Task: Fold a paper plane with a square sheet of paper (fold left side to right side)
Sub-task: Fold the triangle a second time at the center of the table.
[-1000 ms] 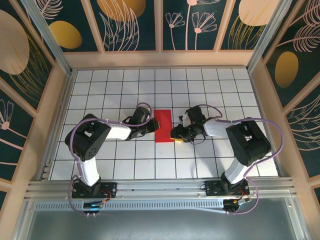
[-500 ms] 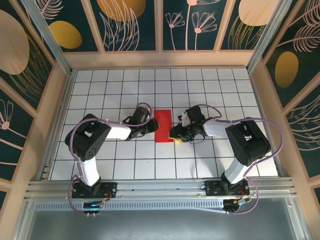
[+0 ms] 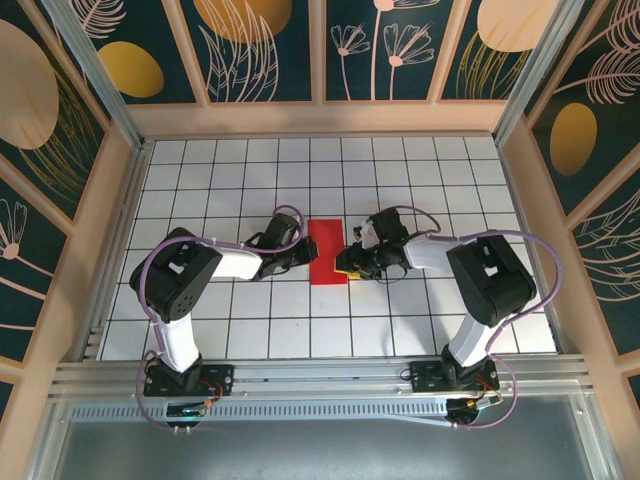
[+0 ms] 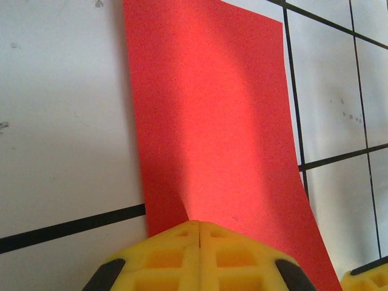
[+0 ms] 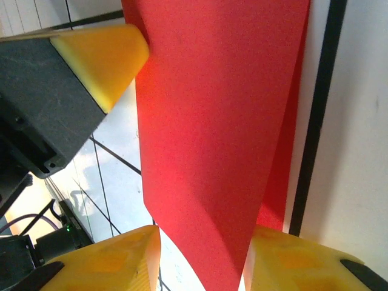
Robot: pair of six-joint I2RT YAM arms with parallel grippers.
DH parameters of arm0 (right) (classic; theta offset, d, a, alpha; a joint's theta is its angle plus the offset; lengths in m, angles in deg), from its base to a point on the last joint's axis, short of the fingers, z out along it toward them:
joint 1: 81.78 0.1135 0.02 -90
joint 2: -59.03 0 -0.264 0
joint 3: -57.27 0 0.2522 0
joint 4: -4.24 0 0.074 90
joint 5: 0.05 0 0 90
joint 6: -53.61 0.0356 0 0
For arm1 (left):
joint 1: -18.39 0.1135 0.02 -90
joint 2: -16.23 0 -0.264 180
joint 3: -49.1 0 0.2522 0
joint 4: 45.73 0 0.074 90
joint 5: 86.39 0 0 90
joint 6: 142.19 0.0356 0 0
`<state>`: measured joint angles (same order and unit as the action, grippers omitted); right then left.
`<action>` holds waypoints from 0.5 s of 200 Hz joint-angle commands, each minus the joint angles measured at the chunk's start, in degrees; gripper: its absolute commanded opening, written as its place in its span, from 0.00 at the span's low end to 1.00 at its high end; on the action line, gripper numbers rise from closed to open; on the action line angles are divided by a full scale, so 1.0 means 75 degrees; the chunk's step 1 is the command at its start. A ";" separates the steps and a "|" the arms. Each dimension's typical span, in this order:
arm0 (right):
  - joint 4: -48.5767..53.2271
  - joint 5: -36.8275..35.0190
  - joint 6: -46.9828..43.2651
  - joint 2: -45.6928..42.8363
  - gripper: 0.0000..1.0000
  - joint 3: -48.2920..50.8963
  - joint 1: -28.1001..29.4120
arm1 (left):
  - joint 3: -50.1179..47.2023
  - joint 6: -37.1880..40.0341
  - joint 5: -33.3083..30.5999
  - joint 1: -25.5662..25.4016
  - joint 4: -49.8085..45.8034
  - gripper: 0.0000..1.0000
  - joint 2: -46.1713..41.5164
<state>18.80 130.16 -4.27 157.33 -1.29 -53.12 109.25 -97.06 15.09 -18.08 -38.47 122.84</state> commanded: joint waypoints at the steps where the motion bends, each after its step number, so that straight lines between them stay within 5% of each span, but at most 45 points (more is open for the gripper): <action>1: -0.0189 0.0124 0.0026 0.0234 0.39 -0.0311 -0.0076 | -0.0189 0.0110 -0.0113 -0.0050 -0.0601 0.01 0.0012; 100: -0.0108 0.0255 -0.0496 0.1157 0.34 -0.1299 -0.0586 | -0.0144 0.0111 -0.0042 -0.0050 -0.0568 0.01 -0.0015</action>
<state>17.78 130.86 -5.93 164.09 -8.46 -56.86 109.25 -97.06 15.12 -18.08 -38.47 122.84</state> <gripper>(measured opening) 0.344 0.044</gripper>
